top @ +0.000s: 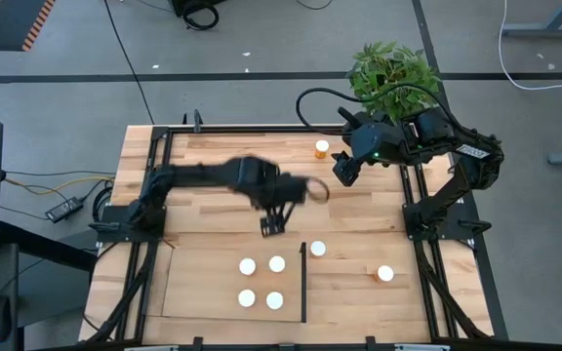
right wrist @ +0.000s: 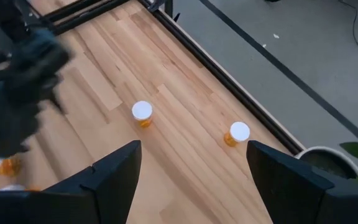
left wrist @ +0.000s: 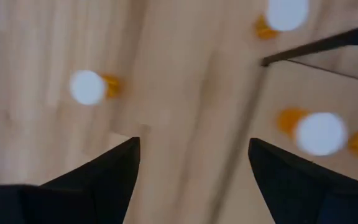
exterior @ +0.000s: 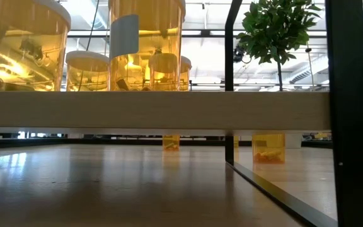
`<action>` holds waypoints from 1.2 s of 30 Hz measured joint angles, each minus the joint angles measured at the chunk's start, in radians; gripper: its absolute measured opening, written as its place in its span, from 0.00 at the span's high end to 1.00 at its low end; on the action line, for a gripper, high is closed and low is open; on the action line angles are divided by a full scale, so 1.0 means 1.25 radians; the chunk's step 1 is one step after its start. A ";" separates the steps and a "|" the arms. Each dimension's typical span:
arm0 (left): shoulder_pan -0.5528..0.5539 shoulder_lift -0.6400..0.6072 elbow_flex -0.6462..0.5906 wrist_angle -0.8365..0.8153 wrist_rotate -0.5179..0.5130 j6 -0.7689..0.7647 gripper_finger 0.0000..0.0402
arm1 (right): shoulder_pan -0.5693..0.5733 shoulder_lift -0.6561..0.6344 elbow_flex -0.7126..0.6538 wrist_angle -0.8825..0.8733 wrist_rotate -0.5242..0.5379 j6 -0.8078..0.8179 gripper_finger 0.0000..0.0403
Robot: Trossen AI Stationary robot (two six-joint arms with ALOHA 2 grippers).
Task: Pick and place medicine bottles onto shelf by color
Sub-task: Put the orange pill bottle on the shelf
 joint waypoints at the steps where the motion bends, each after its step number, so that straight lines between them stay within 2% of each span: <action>1: 0.023 0.000 0.000 0.000 0.007 0.039 0.25 | 0.000 0.000 0.000 0.000 0.003 0.007 0.26; 5: 0.119 0.000 0.000 0.000 0.015 0.191 0.26 | 0.000 0.000 0.000 0.000 0.029 0.033 0.26; 8: 0.206 -0.001 -0.017 0.024 0.064 0.279 0.26 | -0.003 0.000 0.000 0.000 0.057 0.044 0.26; 12: 0.319 0.000 -0.090 0.056 0.162 0.328 0.24 | -0.015 0.000 0.000 0.000 0.095 0.069 0.26; 15: 0.370 0.000 -0.170 0.119 0.189 0.342 0.20 | -0.029 0.000 0.000 0.000 0.108 0.088 0.26; 19: 0.372 0.001 -0.234 0.209 0.179 0.319 0.16 | -0.045 -0.001 -0.020 0.001 0.113 0.108 0.26; 25: 0.324 0.000 -0.313 0.299 0.076 0.285 0.14 | -0.052 -0.001 -0.088 0.000 0.110 0.147 0.26; 32: 0.306 0.000 -0.417 0.413 0.073 0.239 0.14 | -0.048 0.000 -0.189 0.000 0.007 0.192 0.26; 36: 0.307 0.000 -0.435 0.439 0.059 0.224 0.14 | -0.026 0.000 -0.210 0.000 -0.009 0.215 0.26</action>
